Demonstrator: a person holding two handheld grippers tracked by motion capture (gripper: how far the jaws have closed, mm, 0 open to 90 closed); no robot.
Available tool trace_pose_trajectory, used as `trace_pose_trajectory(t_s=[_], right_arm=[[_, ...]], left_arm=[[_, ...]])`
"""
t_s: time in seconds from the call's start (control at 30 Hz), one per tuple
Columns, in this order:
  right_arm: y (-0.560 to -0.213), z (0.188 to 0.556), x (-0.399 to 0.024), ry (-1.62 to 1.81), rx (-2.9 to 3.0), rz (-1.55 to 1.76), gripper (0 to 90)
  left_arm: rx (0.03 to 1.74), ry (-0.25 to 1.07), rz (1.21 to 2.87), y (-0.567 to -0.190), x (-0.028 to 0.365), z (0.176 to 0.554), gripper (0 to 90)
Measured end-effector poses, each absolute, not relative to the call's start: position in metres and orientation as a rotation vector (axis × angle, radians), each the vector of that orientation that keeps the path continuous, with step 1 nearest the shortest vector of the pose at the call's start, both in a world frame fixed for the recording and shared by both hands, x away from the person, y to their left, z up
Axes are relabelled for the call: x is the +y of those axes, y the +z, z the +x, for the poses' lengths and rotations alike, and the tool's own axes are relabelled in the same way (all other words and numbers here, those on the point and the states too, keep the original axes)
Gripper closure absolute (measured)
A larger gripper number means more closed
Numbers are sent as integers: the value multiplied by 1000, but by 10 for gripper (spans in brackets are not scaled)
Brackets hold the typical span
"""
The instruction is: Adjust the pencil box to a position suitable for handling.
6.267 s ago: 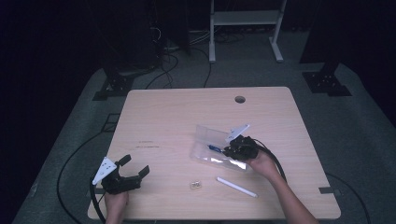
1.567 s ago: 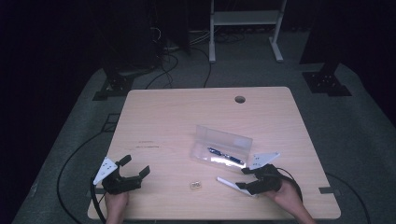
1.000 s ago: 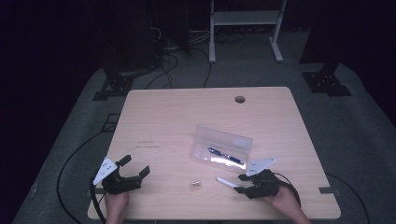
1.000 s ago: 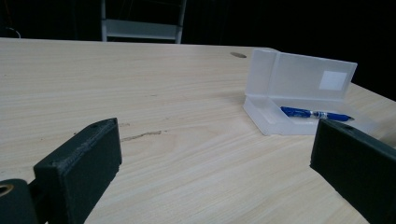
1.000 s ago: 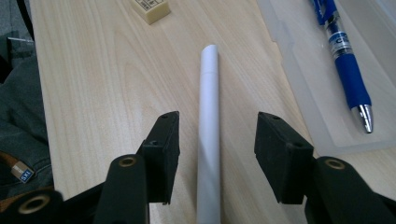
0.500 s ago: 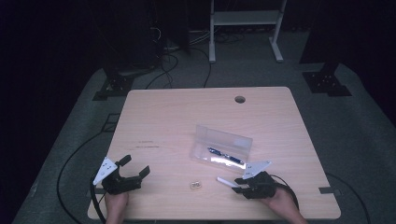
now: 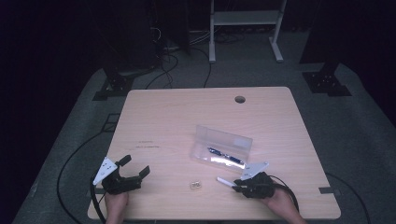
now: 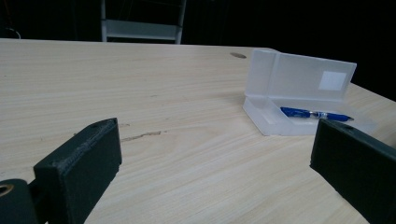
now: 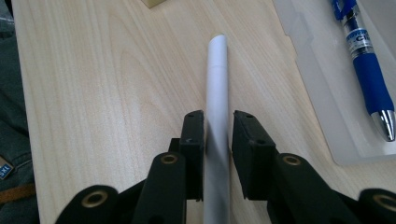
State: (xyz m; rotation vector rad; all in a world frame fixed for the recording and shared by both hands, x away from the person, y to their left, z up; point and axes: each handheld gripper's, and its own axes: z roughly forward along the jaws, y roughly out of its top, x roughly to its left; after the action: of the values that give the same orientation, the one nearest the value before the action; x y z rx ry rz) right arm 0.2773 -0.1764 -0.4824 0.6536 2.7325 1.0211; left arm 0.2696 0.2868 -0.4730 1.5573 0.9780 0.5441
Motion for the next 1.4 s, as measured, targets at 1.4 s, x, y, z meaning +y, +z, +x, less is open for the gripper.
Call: trace_pose_trajectory(t_s=[1.4], right_arm=[[-450, 295, -178, 1067, 2684, 645, 784]], left_arm=[[977, 549, 1559, -473, 288, 269, 11]])
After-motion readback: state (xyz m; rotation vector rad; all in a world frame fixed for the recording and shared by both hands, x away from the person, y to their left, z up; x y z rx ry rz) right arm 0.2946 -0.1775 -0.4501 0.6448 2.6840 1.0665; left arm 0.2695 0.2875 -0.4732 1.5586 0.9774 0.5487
